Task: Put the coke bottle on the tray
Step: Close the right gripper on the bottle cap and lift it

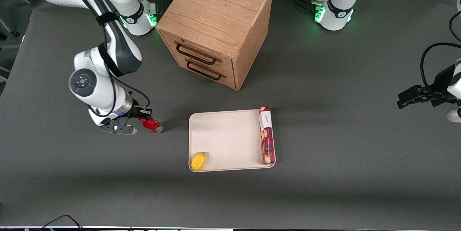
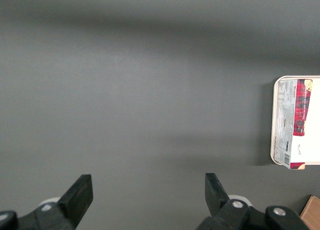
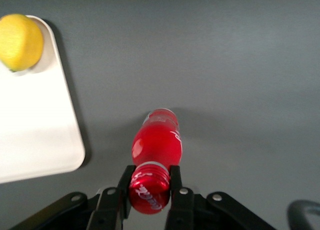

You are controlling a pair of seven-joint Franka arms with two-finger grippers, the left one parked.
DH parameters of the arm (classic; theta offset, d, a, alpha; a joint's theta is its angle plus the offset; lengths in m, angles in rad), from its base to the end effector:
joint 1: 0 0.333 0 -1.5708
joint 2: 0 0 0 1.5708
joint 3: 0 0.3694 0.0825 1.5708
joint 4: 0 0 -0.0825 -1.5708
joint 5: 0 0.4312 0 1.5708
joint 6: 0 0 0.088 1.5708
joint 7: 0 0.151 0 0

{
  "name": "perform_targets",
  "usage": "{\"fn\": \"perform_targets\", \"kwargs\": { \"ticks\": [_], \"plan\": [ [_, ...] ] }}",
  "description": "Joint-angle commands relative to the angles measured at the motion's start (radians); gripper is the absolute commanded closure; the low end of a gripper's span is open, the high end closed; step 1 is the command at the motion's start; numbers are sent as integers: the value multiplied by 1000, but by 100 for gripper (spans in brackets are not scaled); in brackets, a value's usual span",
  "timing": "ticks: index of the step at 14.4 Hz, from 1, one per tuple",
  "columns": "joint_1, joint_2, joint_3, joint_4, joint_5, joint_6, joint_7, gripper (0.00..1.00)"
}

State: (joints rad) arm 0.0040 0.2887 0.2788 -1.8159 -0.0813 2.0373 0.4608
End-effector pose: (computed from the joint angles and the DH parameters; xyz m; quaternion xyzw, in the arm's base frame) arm 0.6529 0.1713 0.3654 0.9969 -0.0740 -0.0270 0.0067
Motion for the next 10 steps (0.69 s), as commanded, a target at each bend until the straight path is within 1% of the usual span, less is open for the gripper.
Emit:
{"fn": "perform_targets", "kwargs": {
  "ticks": [1,3,5,7,10],
  "plan": [
    [4,-11,39,270,-11,-294,4,100],
    [4,6,51,428,1,-461,5,100],
    [2,23,109,550,-2,-592,30,100],
    [16,53,172,618,0,-626,160,100],
    [17,156,301,670,-11,-605,394,100]
  ]
}}
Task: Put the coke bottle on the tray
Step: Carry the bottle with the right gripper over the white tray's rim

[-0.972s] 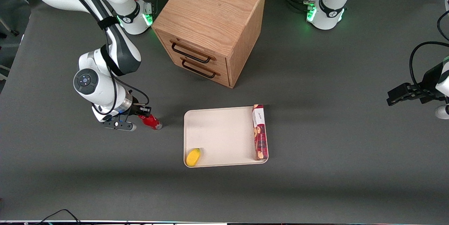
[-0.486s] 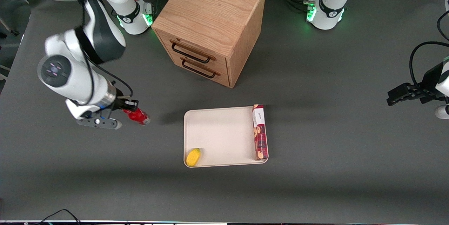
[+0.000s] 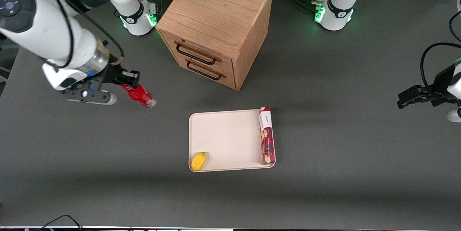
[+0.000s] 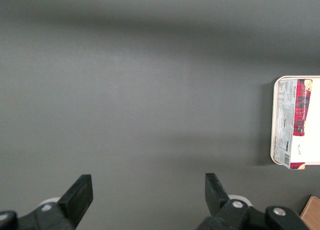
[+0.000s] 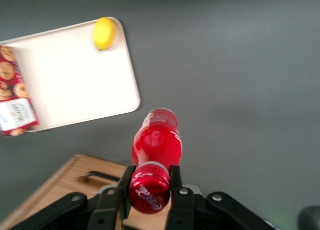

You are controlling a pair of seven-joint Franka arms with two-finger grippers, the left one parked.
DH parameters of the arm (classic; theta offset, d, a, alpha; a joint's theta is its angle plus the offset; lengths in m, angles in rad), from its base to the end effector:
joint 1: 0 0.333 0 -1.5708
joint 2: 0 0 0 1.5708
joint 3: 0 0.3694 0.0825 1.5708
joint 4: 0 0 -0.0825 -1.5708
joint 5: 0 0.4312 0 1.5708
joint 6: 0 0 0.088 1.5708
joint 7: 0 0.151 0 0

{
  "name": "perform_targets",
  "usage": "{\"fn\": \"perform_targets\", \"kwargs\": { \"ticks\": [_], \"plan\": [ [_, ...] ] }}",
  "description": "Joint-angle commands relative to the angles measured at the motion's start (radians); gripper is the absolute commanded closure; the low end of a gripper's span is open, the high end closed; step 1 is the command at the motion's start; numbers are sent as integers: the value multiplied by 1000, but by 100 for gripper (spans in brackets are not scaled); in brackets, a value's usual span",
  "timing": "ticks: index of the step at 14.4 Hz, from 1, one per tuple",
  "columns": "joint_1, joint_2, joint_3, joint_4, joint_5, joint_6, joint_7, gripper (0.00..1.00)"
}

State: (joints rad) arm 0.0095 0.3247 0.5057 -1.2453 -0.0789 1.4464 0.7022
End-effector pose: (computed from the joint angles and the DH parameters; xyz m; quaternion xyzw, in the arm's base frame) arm 0.6302 0.2763 0.6007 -0.9929 0.1043 0.0568 0.0075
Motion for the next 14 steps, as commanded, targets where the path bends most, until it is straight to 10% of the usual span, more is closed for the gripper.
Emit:
{"fn": "perform_targets", "kwargs": {
  "ticks": [1,14],
  "plan": [
    [15,149,94,99,-22,29,201,100],
    [46,349,159,-253,-373,561,534,100]
  ]
}}
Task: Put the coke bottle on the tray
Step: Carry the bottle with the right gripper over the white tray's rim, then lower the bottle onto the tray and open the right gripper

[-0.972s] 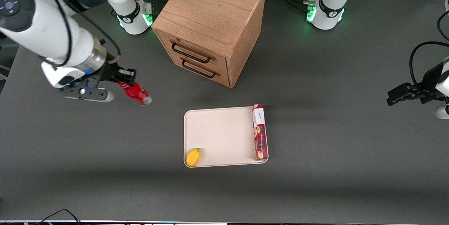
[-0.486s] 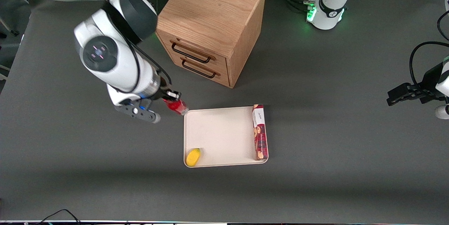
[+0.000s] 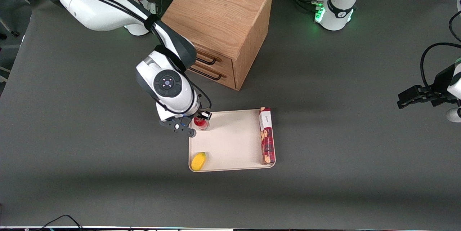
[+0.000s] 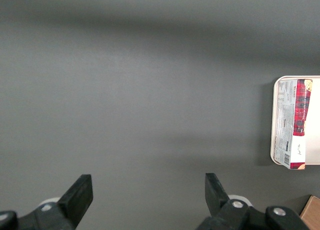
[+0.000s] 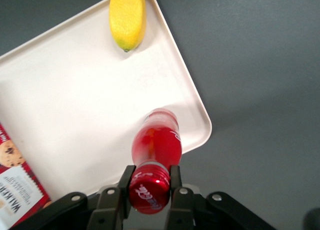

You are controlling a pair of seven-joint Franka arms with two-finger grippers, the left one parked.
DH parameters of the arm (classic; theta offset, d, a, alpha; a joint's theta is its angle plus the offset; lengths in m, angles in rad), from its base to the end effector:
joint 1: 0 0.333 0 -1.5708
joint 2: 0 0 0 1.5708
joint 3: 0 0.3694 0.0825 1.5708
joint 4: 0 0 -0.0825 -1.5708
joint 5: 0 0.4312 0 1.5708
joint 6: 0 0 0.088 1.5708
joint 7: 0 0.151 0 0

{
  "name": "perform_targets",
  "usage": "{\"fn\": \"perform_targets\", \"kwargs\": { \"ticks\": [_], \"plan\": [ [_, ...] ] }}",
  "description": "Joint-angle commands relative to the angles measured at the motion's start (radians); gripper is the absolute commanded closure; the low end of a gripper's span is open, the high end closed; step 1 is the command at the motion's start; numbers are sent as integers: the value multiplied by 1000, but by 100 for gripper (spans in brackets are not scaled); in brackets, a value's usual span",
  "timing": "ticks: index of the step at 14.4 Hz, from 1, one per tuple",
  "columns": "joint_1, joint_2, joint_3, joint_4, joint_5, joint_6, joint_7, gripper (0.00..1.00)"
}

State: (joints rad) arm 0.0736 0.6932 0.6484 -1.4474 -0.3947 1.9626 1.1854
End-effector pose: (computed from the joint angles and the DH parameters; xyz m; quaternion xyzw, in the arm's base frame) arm 0.6604 0.4099 0.3125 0.9786 -0.2041 -0.0249 0.0024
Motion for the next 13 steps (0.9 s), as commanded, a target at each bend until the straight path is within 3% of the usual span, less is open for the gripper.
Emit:
{"fn": "perform_targets", "kwargs": {
  "ticks": [1,2,3,6,10,12,13],
  "plan": [
    [-18,-15,16,-53,-70,47,57,100],
    [-21,-15,16,-51,-70,45,57,68],
    [-24,-17,16,-47,-70,45,51,3],
    [-26,-72,20,14,-64,-35,24,0],
    [-50,-219,51,212,-35,-386,-206,0],
    [-90,-341,7,234,60,-503,-460,0],
    [-98,-404,-63,228,123,-565,-551,0]
  ]
}}
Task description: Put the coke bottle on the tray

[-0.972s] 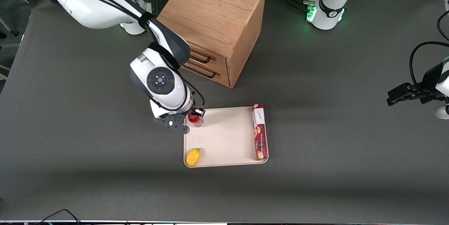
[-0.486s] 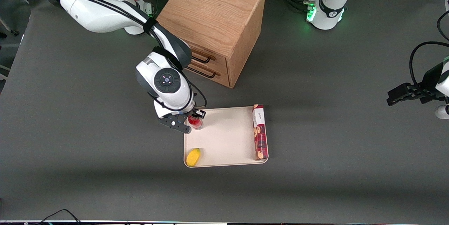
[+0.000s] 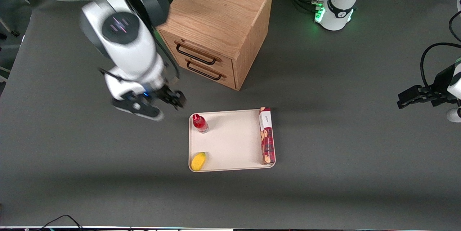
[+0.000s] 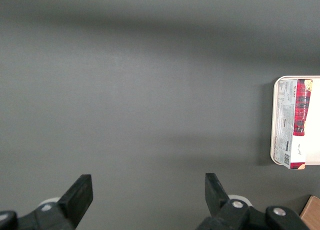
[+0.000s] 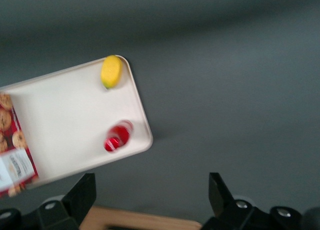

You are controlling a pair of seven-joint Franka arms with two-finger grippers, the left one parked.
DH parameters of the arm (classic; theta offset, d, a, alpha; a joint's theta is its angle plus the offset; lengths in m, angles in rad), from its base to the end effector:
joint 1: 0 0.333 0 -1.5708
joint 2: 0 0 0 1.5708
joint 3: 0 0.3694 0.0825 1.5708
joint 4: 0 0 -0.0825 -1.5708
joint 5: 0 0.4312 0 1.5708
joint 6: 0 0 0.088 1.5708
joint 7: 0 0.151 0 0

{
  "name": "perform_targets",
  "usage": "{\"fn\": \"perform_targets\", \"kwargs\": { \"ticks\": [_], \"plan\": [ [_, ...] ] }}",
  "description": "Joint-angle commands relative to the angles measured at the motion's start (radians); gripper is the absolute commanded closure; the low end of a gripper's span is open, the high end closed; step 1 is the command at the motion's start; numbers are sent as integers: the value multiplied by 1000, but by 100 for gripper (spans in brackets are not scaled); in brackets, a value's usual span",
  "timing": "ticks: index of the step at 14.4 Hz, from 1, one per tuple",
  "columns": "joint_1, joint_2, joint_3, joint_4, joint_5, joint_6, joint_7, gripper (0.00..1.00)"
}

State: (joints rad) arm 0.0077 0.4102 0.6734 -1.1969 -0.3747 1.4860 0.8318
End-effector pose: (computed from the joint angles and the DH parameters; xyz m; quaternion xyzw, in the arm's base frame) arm 0.6415 0.3197 0.5919 0.9923 -0.1056 0.0260 0.0591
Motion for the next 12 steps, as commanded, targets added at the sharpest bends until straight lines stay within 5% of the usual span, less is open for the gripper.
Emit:
{"fn": "perform_targets", "kwargs": {
  "ticks": [1,4,7,9,12],
  "plan": [
    [-31,-179,-174,-29,181,-120,-286,0],
    [-32,-347,-390,-207,289,-101,-524,0],
    [-34,-482,-542,-499,371,104,-646,0],
    [-32,-545,-571,-631,399,209,-674,0],
    [-26,-504,-569,-555,399,188,-676,0]
  ]
}}
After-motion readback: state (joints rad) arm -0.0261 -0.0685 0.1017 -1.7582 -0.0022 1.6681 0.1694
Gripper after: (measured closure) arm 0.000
